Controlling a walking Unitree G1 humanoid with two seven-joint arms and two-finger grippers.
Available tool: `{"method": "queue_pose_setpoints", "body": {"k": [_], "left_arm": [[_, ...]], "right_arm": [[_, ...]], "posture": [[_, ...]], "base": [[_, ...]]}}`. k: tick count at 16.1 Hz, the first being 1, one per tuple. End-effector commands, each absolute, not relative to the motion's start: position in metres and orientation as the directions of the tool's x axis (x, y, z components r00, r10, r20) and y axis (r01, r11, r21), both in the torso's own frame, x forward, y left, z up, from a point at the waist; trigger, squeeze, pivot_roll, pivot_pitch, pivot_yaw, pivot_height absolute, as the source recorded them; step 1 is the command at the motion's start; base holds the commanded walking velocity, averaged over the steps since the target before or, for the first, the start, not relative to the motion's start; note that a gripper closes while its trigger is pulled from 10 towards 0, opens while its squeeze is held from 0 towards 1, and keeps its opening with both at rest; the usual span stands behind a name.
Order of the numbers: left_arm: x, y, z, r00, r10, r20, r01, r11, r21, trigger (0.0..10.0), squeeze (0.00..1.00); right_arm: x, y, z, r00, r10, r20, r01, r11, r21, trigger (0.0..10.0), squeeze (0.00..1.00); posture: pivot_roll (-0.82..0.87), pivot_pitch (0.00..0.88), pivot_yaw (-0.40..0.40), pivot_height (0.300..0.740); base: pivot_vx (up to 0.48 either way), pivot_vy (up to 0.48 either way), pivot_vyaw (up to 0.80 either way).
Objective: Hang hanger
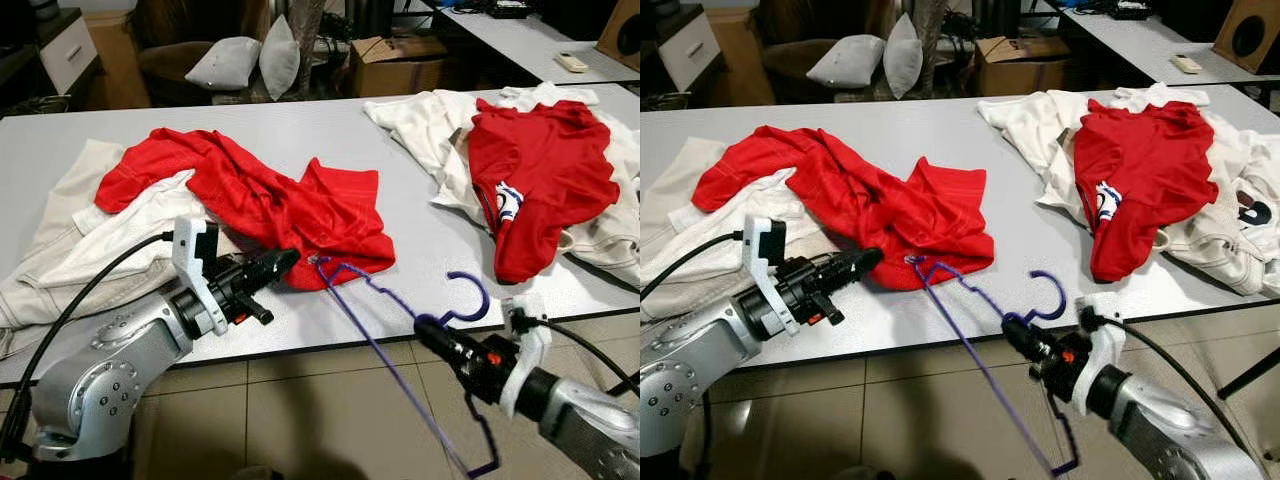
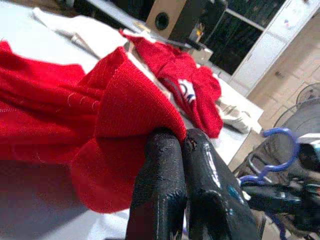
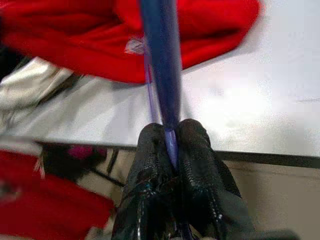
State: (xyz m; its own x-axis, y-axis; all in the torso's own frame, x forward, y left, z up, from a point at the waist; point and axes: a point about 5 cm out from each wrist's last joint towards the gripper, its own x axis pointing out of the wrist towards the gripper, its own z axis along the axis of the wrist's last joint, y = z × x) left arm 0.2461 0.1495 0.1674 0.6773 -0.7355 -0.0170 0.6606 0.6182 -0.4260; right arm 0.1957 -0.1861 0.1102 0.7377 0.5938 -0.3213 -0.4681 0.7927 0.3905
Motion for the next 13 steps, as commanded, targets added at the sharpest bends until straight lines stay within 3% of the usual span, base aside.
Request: {"method": "queue_pose_setpoints", "body": {"k": [1,4,9,10,13], "left_arm": [[0.246,0.148,0.178,0.668,-0.743,0.045,0.692,0.599,-0.403,0.0,0.0],[0.239,0.144,0.179,0.614,-0.787,0.054,0.736,0.547,-0.399,0.0,0.0],[0.229,0.145,0.165,0.577,-0.815,-0.044,0.755,0.553,-0.352,0.0,0.0],[0.229,0.14,0.157,0.56,-0.823,-0.097,0.77,0.56,-0.307,0.0,0.0],[0.238,0.122,0.155,0.553,-0.827,-0.098,0.792,0.559,-0.244,0.0,0.0]], "right_arm": [[0.197,-0.197,0.104,0.769,0.535,-0.349,-0.37,0.819,0.439,10.0,0.0],[0.203,-0.207,0.102,0.817,0.49,-0.305,-0.269,0.79,0.55,10.0,0.0],[0.213,-0.222,0.095,0.875,0.395,-0.281,-0.086,0.697,0.712,10.0,0.0],[0.226,-0.213,0.094,0.87,0.42,-0.258,-0.071,0.625,0.777,10.0,0.0],[0.244,-0.188,0.094,0.829,0.511,-0.228,-0.114,0.553,0.825,10.0,0.0]], "posture": [[-0.06,0.0,0.027,0.74],[-0.07,0.0,0.018,0.74],[-0.06,0.0,-0.004,0.74],[-0.06,0.0,-0.013,0.74],[-0.04,0.0,-0.026,0.74]], "base": [[0.0,0.0,0.0],[0.0,0.0,0.0],[0.0,0.0,0.0],[0.0,0.0,0.0],[0.0,0.0,0.0]]}}
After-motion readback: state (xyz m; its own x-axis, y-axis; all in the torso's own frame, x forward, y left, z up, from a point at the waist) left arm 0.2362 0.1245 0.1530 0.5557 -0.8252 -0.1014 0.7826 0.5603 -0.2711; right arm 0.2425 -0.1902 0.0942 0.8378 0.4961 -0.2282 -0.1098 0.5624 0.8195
